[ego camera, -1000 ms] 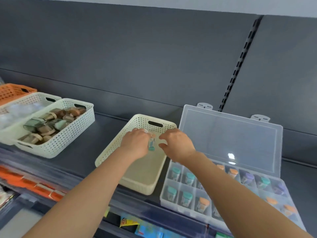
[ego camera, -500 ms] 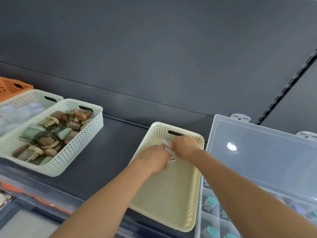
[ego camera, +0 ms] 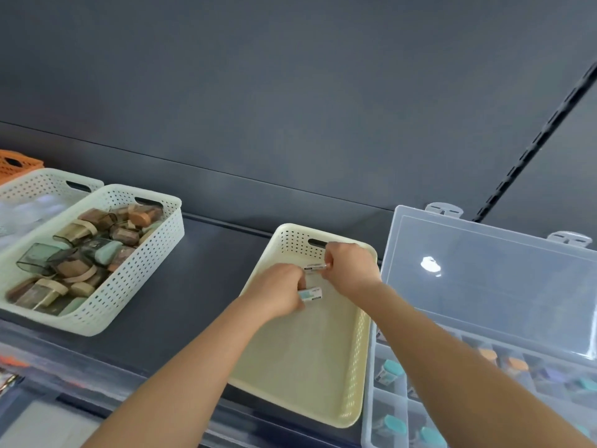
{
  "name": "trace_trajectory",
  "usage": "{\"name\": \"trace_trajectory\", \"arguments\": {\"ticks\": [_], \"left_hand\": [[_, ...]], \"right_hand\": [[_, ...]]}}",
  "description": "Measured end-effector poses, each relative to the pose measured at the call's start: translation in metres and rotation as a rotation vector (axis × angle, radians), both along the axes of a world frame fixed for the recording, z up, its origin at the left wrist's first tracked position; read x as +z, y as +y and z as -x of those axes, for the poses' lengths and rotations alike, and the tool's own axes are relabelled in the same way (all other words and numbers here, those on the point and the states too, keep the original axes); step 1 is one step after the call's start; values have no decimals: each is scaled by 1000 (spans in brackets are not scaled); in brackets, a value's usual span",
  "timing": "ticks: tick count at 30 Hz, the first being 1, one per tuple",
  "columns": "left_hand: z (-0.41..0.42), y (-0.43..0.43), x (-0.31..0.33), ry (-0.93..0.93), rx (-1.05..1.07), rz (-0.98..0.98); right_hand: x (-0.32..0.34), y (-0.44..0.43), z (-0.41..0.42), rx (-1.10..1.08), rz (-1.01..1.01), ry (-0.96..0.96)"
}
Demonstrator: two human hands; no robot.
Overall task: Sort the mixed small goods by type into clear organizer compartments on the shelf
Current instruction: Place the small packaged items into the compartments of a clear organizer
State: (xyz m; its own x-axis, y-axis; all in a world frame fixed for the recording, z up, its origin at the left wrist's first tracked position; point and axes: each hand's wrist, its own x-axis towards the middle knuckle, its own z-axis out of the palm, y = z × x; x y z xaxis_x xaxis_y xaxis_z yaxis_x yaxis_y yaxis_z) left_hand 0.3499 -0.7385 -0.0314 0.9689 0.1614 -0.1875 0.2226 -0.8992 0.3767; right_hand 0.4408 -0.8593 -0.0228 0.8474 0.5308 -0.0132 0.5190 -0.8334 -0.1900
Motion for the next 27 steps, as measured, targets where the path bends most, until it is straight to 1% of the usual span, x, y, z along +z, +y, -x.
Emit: {"name": "trace_trajectory", "arguments": {"ticks": [3, 5, 8, 11, 14, 19, 23, 27], "left_hand": [[5, -7, 7, -79, 81, 106], [11, -15, 11, -149, 122, 154], [20, -31, 18, -294, 184, 167], [33, -56, 24, -468, 276, 255], [50, -90, 32, -596, 289, 297], [78, -160, 45, -742, 262, 383], [96, -218, 50, -750, 197, 393], [106, -264, 48, -721, 119, 424]], "right_hand": [[10, -19, 11, -15, -210, 4], [18, -34, 20, -4, -317, -28], [30, -61, 36, 33, -459, -105], [40, -96, 53, 75, -574, -162], [47, -136, 71, 82, -688, -206], [47, -208, 97, 83, -760, -178], [44, -265, 117, 56, -782, -187], [41, -314, 131, 8, -760, -207]]}}
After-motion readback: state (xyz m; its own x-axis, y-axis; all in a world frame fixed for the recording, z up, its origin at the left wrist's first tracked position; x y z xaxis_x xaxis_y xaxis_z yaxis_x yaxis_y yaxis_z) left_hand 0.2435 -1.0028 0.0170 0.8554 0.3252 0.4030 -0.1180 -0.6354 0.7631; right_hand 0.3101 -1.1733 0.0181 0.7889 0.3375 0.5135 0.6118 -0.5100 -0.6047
